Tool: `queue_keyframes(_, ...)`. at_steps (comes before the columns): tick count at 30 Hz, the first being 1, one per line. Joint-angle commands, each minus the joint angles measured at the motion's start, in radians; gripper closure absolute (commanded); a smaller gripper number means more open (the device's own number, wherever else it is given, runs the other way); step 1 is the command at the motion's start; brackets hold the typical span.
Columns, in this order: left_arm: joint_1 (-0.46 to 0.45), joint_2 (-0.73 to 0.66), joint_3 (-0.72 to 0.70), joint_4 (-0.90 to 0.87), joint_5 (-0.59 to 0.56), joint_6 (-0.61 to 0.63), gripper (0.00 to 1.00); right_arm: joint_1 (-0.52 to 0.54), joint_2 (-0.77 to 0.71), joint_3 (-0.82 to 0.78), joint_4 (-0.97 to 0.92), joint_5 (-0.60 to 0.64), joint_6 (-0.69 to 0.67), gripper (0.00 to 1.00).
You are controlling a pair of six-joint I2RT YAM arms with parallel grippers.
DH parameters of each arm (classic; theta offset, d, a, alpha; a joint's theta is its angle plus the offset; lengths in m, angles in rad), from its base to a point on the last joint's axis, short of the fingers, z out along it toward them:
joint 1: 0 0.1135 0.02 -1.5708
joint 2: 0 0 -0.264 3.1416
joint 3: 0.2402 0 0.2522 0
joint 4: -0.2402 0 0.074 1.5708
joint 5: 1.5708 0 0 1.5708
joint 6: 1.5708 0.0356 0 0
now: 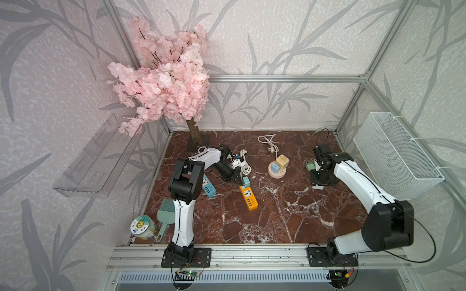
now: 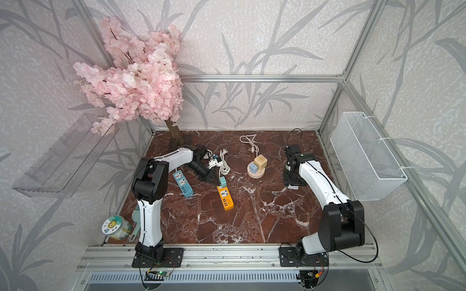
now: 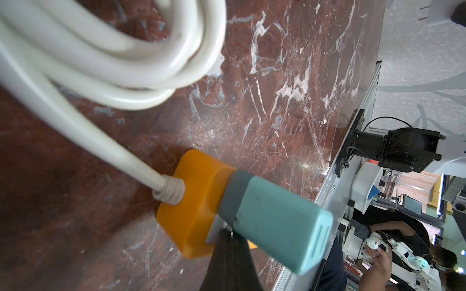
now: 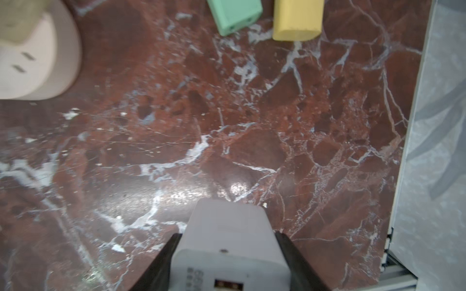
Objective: Pull the plug off the socket
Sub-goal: Place the plug at the center of the board.
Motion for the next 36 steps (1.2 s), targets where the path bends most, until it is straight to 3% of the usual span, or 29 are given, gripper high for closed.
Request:
queue_keyframes(1,-0.001,0.052,-0.005,0.016,-0.092,0.004,1.00,-0.052,0.052,0.033,-0.017,0.059,-0.030,0.78)
queue_keyframes(10,0.000,0.052,-0.004,0.015,-0.087,0.003,1.00,-0.147,0.248,0.089,0.015,0.151,-0.058,0.78)
queue_keyframes(22,0.003,0.052,-0.003,0.017,-0.084,0.003,1.00,-0.174,0.447,0.205,0.037,0.210,-0.094,0.68)
queue_keyframes(32,0.005,0.051,-0.004,0.016,-0.083,0.003,1.00,-0.174,0.521,0.295,-0.002,0.180,-0.107,0.41)
queue_keyframes(36,0.004,0.053,-0.003,0.016,-0.082,0.002,1.00,-0.174,0.480,0.280,0.004,0.160,-0.103,0.36)
